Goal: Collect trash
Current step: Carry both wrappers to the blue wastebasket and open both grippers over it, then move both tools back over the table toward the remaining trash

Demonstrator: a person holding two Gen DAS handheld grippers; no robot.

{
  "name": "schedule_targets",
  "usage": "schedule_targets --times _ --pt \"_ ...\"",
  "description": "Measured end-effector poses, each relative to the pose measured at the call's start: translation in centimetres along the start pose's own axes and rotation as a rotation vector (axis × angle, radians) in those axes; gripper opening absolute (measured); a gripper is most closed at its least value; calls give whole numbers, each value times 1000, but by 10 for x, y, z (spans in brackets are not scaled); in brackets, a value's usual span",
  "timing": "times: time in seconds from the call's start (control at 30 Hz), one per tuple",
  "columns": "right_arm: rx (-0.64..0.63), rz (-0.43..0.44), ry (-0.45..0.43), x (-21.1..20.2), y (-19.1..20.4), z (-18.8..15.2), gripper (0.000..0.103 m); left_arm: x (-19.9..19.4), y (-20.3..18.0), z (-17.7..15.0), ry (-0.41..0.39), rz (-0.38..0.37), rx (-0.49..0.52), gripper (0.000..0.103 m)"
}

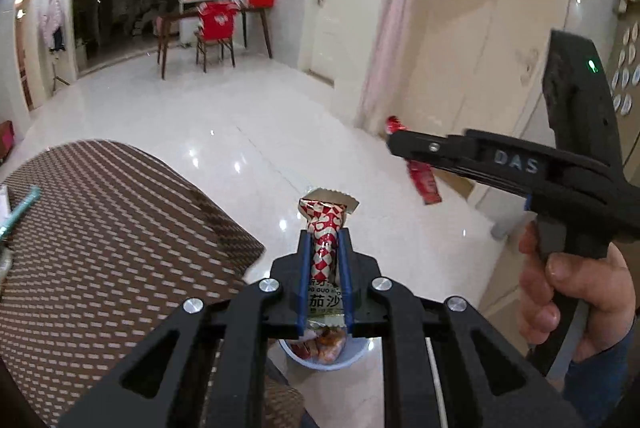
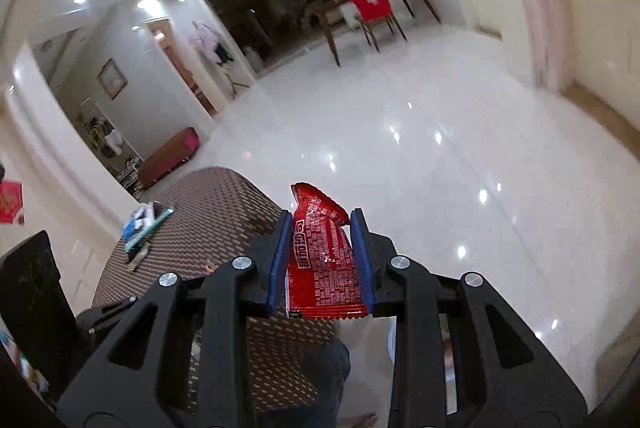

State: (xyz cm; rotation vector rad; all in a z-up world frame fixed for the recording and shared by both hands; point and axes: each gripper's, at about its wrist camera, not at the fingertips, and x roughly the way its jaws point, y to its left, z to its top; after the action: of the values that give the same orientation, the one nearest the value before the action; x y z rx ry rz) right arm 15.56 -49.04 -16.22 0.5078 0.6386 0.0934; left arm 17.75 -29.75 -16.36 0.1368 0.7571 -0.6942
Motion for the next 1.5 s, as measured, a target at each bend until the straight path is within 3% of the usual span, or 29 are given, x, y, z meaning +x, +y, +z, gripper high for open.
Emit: schedule_targets --times 0.27,0.6,0.67,0.7,0.73,0.77,0.8,0.83,1.0,1.2,1.5 --pt "134 -57 113 35 -61 -29 30 85 -25 -13 181 17 32 13" --pt "228 -89 205 68 -120 -54 30 143 -24 -23 299 44 38 14" --pt "241 -94 220 75 -128 -59 32 153 -23 -23 316 48 38 18" --pt "251 -96 229 79 -131 -62 34 158 -24 -23 327 48 39 24" --pt "269 -99 242 86 -137 -65 42 165 -24 -24 344 61 40 48" --pt "290 -98 253 90 -141 -68 63 168 -21 -24 352 85 38 77" --pt "319 -99 256 93 -149 -72 72 171 -25 -23 349 113 32 85" --pt "335 -101 256 93 -154 -76 74 169 -23 -22 328 125 24 87" --pt "372 -144 240 82 -167 -84 97 164 -25 -23 309 140 26 90" --pt "376 -194 191 63 -163 -72 97 147 -31 -21 269 145 32 91" --pt "324 -193 105 29 -137 -44 97 97 -41 0 138 114 42 94"
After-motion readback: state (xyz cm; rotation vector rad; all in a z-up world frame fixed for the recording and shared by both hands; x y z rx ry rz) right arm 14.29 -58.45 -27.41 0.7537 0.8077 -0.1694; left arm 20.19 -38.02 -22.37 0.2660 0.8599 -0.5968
